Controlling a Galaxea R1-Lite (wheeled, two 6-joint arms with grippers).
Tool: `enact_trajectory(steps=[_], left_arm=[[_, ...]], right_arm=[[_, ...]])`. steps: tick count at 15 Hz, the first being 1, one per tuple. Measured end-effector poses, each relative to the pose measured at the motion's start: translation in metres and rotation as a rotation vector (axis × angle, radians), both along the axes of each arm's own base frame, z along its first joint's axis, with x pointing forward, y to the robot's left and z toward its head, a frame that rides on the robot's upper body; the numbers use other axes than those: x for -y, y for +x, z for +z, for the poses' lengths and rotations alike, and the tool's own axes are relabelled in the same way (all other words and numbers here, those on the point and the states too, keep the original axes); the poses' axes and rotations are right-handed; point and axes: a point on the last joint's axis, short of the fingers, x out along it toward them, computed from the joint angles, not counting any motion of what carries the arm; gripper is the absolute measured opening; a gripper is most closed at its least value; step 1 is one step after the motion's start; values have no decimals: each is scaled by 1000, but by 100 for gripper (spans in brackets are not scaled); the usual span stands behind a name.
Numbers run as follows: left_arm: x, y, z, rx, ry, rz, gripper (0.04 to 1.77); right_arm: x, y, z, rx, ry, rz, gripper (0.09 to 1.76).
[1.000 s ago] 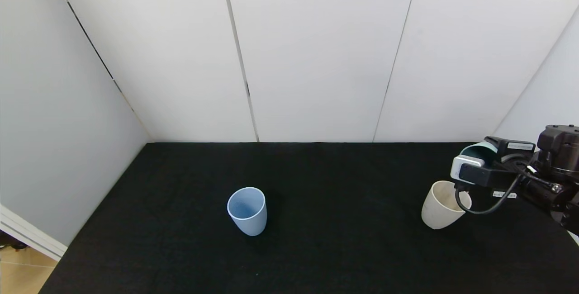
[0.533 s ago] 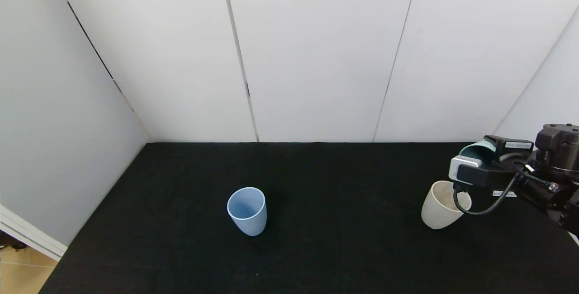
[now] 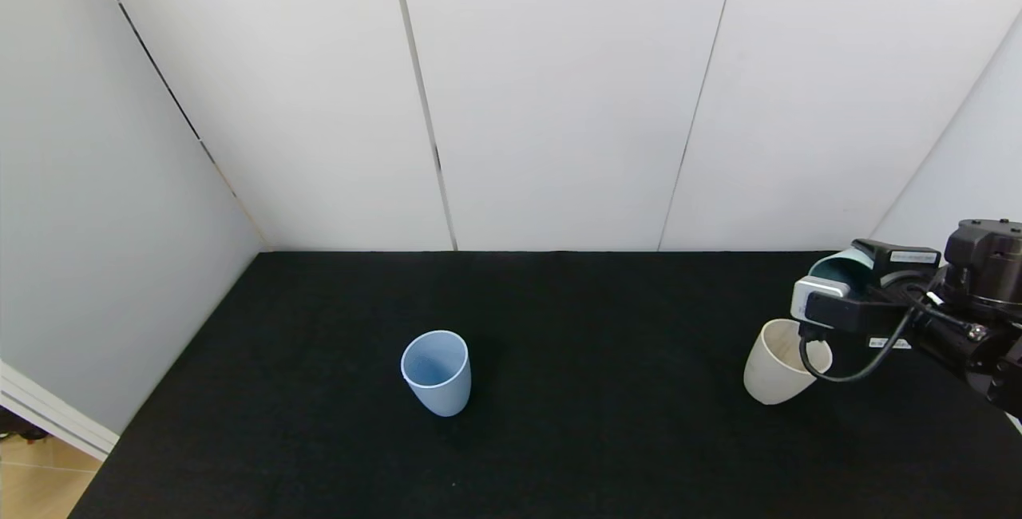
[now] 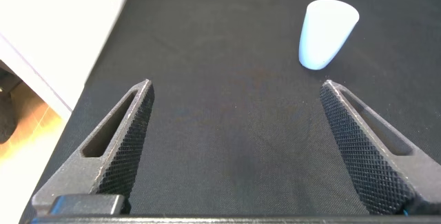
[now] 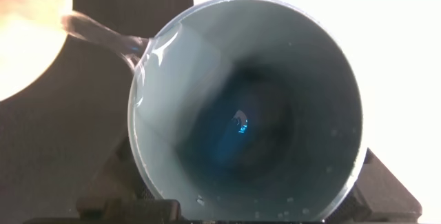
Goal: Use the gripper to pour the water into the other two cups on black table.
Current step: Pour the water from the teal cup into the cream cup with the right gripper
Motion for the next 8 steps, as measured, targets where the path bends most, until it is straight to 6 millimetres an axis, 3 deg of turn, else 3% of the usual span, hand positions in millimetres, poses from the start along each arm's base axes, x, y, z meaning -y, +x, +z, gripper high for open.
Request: enact_trajectory(steps=[8], left_arm=[[0, 0, 0, 0, 0, 0, 172]], right_arm=[[-5, -3, 1, 7, 37, 17, 121]])
